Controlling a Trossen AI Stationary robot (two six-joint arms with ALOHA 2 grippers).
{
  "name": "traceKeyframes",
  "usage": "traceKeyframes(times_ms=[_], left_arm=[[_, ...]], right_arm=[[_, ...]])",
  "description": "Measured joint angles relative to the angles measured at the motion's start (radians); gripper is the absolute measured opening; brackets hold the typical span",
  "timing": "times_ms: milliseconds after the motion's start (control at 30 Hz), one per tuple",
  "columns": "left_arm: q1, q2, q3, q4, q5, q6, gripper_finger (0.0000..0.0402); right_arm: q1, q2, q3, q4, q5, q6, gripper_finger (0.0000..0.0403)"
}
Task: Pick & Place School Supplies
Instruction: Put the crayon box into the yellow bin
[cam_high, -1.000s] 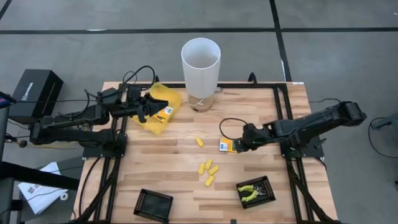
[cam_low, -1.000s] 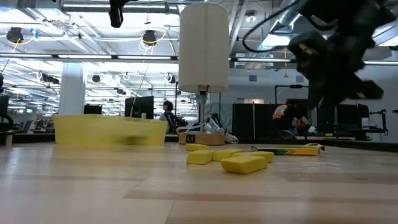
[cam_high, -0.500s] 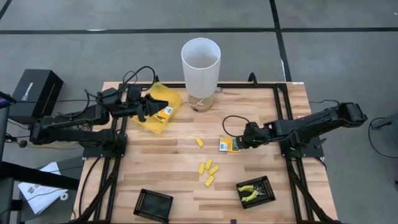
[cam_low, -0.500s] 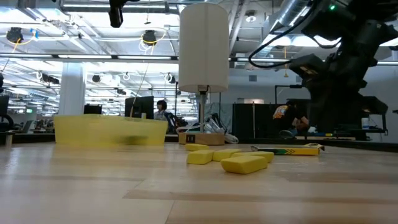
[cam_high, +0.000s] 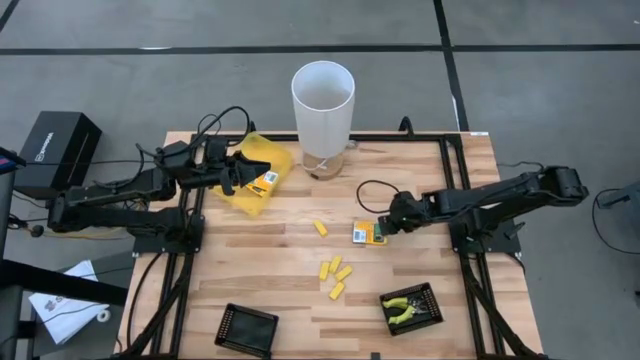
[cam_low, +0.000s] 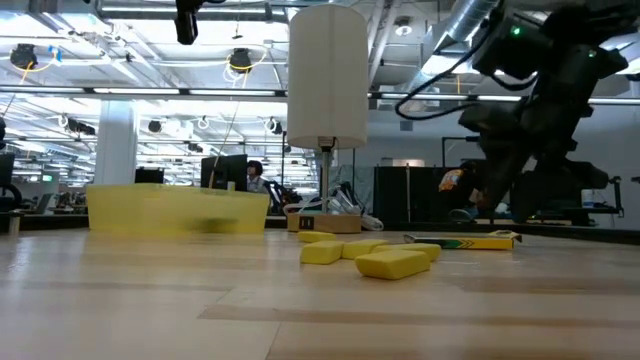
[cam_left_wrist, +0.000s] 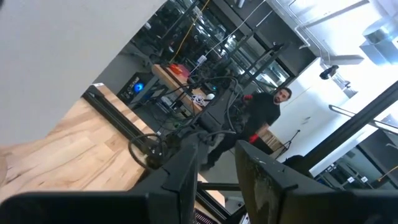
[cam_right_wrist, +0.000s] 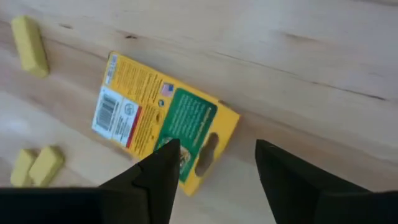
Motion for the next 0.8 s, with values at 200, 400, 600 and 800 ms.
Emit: traceKeyframes(times_ms=[200,400,600,800], left_arm=[[0.000,0.000,0.000,-0.002,0.000,0.000,0.0103],[0.000,0.000,0.000,-0.015,0.000,0.000,0.0103],[0.000,0.000,-0.001,-0.039,0.000,-0.008,0.0103],[0.000,0.000,-0.001,-0.041,0.000,-0.008,0.0103]], right_arm=[[-0.017,0.091,0.000,0.068,-0.030,-0.021,0.0175],[-0.038,0.202,0.003,0.169,-0.078,-0.041,0.0167],[-0.056,0.223,0.002,0.215,-0.085,-0.058,0.0131],[-0.096,0.193,-0.001,0.270,-0.080,-0.143,0.0014]])
